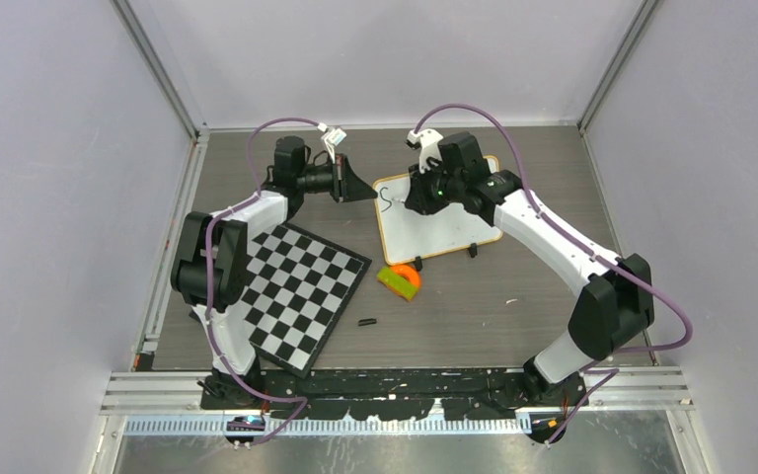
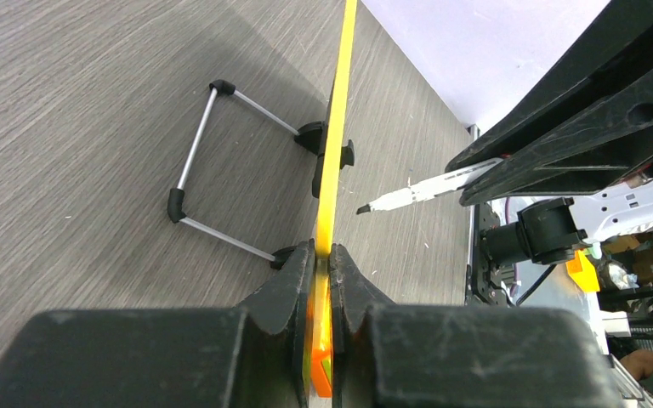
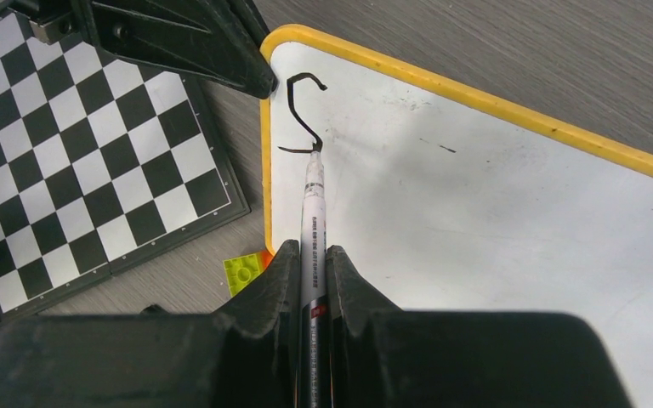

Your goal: Write a sentence on the whiteboard

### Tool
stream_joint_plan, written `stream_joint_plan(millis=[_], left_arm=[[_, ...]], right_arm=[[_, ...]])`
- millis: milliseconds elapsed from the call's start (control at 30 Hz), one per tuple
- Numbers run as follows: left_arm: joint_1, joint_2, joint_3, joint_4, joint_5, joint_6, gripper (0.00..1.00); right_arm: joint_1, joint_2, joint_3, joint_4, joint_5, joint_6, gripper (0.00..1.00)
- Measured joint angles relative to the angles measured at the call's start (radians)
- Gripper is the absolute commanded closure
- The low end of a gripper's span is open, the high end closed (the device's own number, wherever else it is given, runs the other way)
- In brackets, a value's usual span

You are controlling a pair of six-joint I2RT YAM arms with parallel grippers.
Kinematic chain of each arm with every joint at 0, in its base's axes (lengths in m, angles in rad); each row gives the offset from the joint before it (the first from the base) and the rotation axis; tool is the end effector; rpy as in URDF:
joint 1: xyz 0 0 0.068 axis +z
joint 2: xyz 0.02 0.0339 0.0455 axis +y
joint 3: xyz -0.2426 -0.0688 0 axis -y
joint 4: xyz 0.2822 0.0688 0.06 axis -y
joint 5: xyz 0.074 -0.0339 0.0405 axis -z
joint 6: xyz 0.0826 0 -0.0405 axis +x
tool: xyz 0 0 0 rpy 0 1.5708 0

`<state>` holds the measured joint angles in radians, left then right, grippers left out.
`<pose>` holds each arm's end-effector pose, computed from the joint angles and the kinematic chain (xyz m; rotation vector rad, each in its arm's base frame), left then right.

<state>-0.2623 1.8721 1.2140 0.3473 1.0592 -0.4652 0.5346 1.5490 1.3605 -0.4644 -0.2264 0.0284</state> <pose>0.4265 -0.1891 0.1850 0.5898 1.8934 -1.4710 0.3570 0.2329 0.2682 -0.6885 2.1553 0.5568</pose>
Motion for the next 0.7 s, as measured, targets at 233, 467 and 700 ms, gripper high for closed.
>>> stream_joint_plan(millis=[233, 467, 700], left_arm=[[0.000, 0.000, -0.001, 0.000, 0.000, 0.000, 1.00], [0.000, 0.000, -0.001, 0.000, -0.002, 0.001, 1.00], [0.000, 0.000, -0.001, 0.000, -0.011, 0.001, 1.00]], right_arm=[[0.000, 0.037, 0.003, 0.001, 0.005, 0.000, 1.00], [-0.003, 0.042, 0.005, 0.001, 0.032, 0.000, 1.00], [-0.022, 0.041, 0.005, 0.001, 0.031, 0.001, 1.00]])
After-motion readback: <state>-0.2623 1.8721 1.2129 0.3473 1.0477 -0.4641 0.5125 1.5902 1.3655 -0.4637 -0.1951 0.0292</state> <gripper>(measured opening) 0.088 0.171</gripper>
